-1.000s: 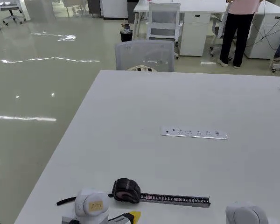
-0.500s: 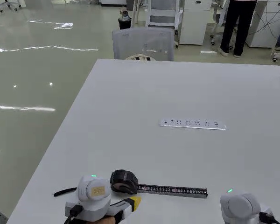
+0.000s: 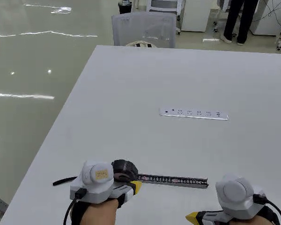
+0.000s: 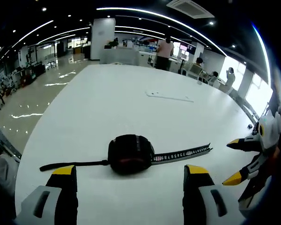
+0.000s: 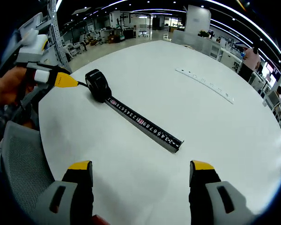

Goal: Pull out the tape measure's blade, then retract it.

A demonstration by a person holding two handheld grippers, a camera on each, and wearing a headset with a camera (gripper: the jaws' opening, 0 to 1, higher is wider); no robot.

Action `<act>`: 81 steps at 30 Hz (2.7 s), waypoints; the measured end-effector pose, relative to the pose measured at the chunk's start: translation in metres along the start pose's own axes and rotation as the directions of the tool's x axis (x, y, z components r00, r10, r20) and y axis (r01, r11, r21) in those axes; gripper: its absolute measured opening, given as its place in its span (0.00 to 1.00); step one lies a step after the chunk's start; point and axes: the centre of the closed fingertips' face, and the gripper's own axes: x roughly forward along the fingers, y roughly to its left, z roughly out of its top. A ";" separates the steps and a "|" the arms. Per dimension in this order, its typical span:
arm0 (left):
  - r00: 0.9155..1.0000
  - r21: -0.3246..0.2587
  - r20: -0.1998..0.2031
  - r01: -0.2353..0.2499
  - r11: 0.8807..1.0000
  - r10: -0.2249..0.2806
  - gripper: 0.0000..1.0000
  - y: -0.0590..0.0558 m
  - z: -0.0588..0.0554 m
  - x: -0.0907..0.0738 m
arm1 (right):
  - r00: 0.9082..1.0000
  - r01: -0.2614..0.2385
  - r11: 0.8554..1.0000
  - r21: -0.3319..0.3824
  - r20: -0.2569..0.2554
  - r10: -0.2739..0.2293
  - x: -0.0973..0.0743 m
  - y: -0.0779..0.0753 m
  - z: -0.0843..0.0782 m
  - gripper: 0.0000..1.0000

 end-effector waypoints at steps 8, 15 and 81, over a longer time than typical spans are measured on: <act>1.000 -0.008 -0.005 0.003 1.000 -0.003 0.88 -0.003 0.002 0.012 | 1.000 -0.016 0.999 -0.045 -0.026 0.015 0.009 -0.006 -0.003 0.86; 1.000 -0.013 -0.010 0.006 1.000 -0.006 0.88 -0.004 0.003 0.020 | 0.999 -0.035 0.997 -0.076 -0.034 0.032 0.013 -0.012 -0.001 0.85; 0.999 -0.064 -0.053 0.008 0.998 -0.012 0.73 0.001 0.001 0.070 | 0.946 -0.311 0.833 -0.457 -0.232 0.226 0.062 -0.056 0.001 0.56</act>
